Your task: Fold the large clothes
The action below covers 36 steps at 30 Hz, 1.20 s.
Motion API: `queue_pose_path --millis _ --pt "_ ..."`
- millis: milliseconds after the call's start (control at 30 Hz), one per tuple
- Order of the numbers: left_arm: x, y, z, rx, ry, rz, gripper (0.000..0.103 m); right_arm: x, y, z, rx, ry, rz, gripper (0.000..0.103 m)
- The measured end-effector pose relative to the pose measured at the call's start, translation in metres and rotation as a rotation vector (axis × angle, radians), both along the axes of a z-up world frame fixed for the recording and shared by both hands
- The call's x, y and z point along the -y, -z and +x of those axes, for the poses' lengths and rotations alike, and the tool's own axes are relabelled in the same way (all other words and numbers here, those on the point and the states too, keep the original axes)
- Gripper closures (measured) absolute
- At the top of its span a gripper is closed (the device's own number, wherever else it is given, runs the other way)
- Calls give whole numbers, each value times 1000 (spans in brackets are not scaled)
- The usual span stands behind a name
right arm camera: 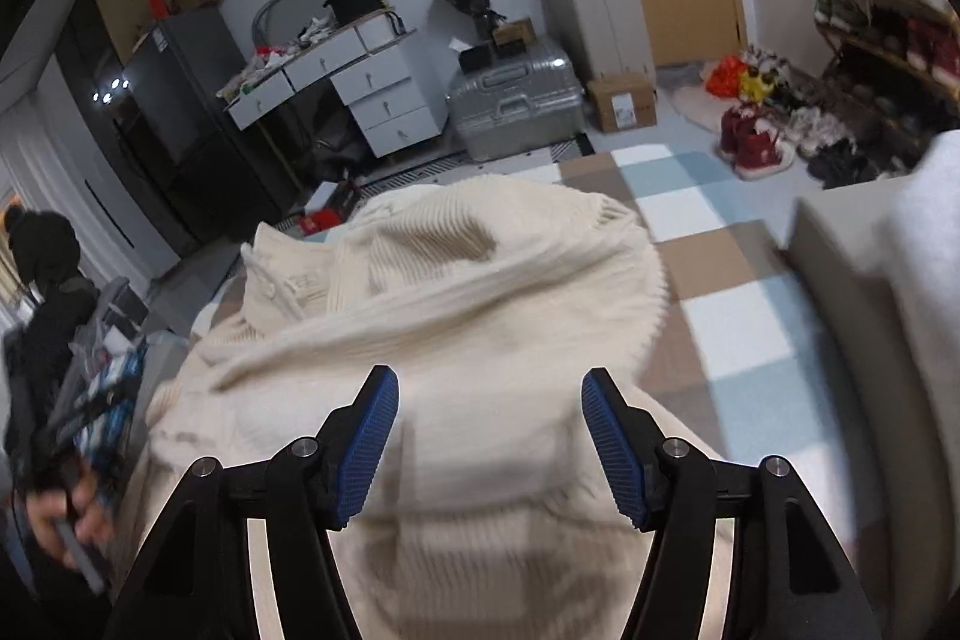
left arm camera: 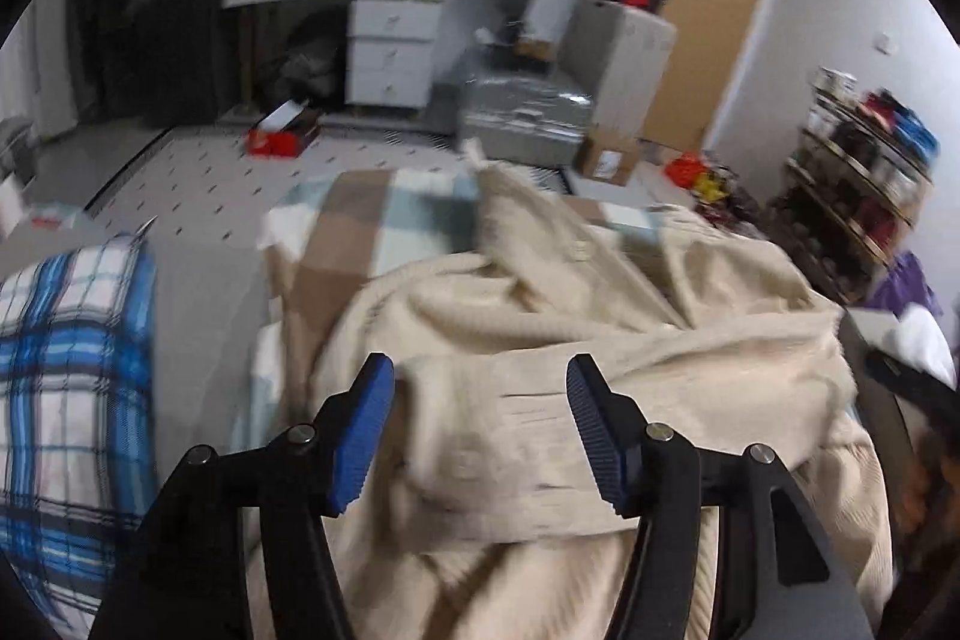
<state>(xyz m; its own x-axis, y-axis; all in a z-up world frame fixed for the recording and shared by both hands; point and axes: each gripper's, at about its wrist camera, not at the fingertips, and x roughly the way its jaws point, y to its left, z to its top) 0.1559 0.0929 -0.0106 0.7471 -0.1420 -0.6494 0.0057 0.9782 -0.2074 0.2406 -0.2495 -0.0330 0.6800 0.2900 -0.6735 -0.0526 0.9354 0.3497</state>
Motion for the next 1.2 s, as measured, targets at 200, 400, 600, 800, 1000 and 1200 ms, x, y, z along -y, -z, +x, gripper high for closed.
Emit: queue_pose_path --millis 200,400,600,800,1000,1200 --pt "31 43 32 -109 109 111 48 -13 39 68 -104 62 -78 41" --pt "22 42 34 -128 98 79 48 -27 40 59 -88 47 -201 41" --pt "8 18 -33 -70 77 34 48 -42 25 -5 9 -31 -225 39" --pt "-22 28 -94 -112 -38 39 48 -56 45 -13 -60 -81 -323 41" --pt "-61 22 -162 -106 -249 7 48 -76 3 -56 63 -164 -198 39" --pt "-92 46 -226 -166 -427 -130 48 -110 3 -82 34 -279 -92 39"
